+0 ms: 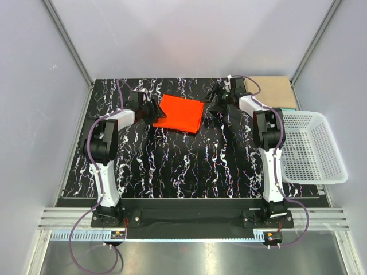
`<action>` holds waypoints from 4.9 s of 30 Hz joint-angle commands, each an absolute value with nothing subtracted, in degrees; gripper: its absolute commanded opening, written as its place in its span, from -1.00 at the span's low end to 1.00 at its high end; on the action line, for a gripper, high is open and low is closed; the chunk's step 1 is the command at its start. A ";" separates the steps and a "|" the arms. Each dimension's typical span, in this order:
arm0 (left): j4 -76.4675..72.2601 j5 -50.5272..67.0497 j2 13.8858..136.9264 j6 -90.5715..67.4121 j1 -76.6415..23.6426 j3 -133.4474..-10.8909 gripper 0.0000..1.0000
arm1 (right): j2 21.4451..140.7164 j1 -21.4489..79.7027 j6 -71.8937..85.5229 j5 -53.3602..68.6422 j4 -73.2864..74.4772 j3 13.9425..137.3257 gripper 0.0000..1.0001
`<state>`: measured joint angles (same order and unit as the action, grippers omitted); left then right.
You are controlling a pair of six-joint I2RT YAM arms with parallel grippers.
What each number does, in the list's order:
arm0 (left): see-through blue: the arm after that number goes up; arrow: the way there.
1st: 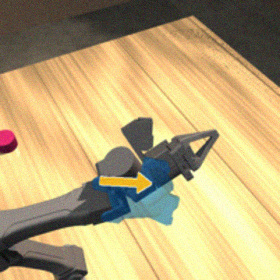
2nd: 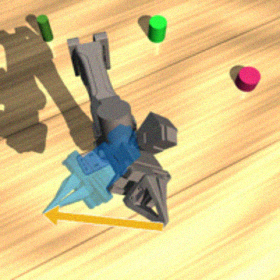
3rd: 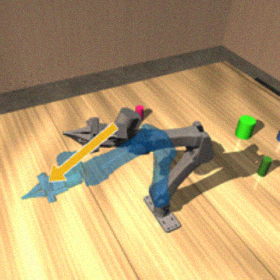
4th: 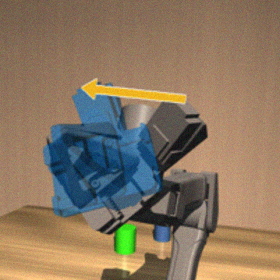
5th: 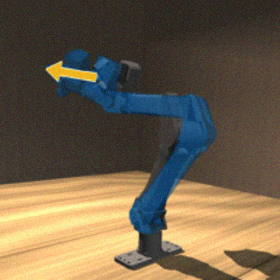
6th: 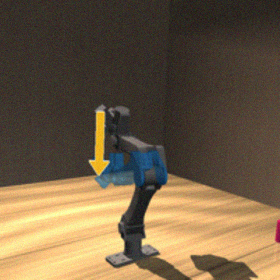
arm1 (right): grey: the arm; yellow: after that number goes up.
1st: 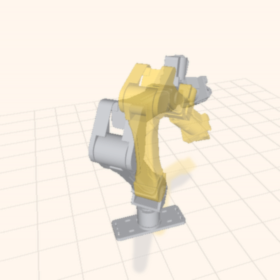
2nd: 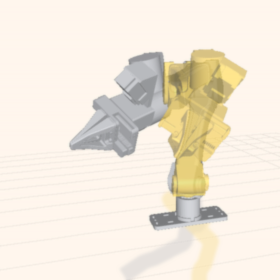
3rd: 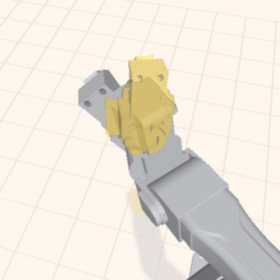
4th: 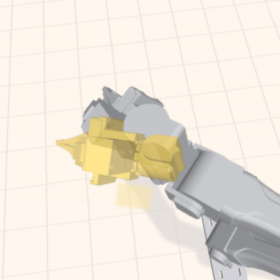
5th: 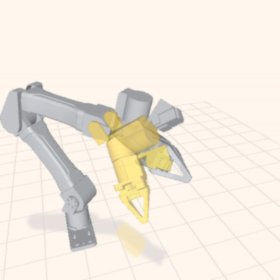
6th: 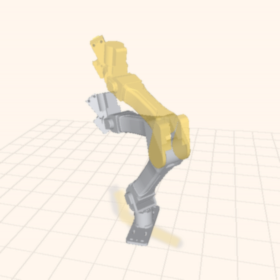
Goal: Fold and stack the t-shirts
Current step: Fold the tshirt, then neatly place the folded tshirt to the corner
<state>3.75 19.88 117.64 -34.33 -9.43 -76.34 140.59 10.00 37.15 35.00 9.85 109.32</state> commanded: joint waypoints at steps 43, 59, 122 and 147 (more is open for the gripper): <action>28.83 12.57 133.24 -28.12 -5.63 -101.34 0.24 | 143.71 17.49 68.18 28.65 -17.88 92.51 0.79; 30.06 11.95 133.86 -27.86 -5.45 -102.13 0.24 | 142.38 15.91 78.04 26.54 -48.32 82.27 0.65; 29.44 16.44 132.90 -29.97 -5.71 -101.08 0.25 | 146.08 17.67 48.26 26.01 9.80 108.05 -0.47; 43.59 7.91 95.37 -22.59 -15.55 -83.59 0.25 | 121.64 17.50 9.50 21.45 11.69 94.30 -1.00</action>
<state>40.32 10.15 98.15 -26.17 -13.17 -84.71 124.44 17.93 18.94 24.71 7.05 91.81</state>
